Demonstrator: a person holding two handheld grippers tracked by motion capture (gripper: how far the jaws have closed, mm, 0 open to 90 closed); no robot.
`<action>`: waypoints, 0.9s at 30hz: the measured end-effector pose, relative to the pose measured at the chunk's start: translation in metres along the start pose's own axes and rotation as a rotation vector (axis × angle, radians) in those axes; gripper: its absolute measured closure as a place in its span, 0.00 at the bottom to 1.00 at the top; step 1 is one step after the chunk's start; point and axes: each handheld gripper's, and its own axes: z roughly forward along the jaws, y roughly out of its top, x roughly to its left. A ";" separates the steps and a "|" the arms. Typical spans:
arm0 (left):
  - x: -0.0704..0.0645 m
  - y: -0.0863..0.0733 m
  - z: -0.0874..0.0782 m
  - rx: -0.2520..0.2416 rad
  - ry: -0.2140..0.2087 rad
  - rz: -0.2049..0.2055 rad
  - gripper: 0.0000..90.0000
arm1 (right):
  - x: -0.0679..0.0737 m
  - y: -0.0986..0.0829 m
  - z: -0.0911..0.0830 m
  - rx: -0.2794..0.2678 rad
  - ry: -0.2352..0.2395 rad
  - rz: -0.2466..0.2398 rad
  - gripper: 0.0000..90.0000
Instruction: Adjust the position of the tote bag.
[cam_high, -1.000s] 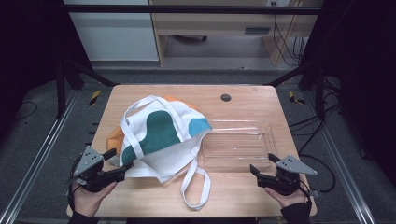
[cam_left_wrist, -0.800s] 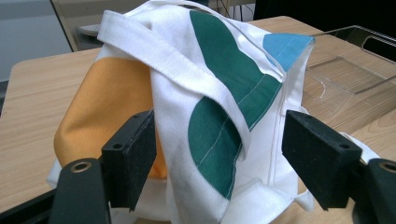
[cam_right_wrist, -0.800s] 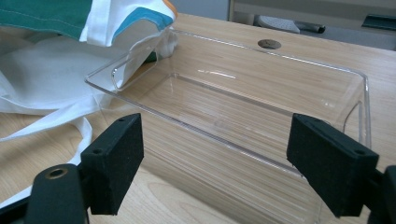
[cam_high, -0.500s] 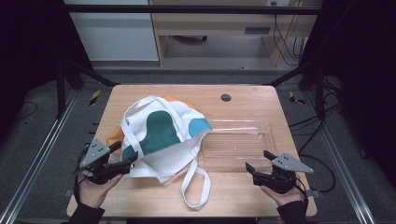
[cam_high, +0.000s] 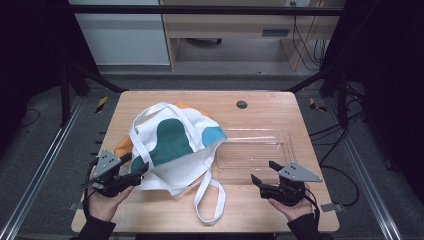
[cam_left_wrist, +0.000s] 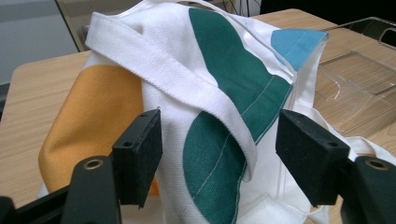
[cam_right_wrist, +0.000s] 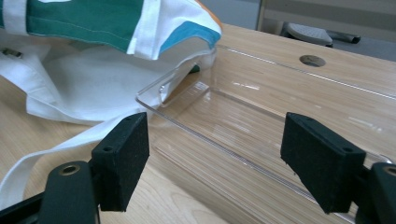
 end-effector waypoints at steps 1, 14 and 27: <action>0.000 -0.001 0.000 0.001 0.001 0.000 0.36 | 0.002 0.001 0.002 -0.001 0.006 -0.001 0.27; 0.008 -0.008 0.002 0.042 0.018 -0.023 0.37 | 0.031 0.011 0.026 0.007 0.093 -0.029 0.32; 0.014 -0.012 0.009 0.072 -0.002 -0.058 0.53 | 0.061 0.023 0.053 0.014 0.165 -0.040 0.47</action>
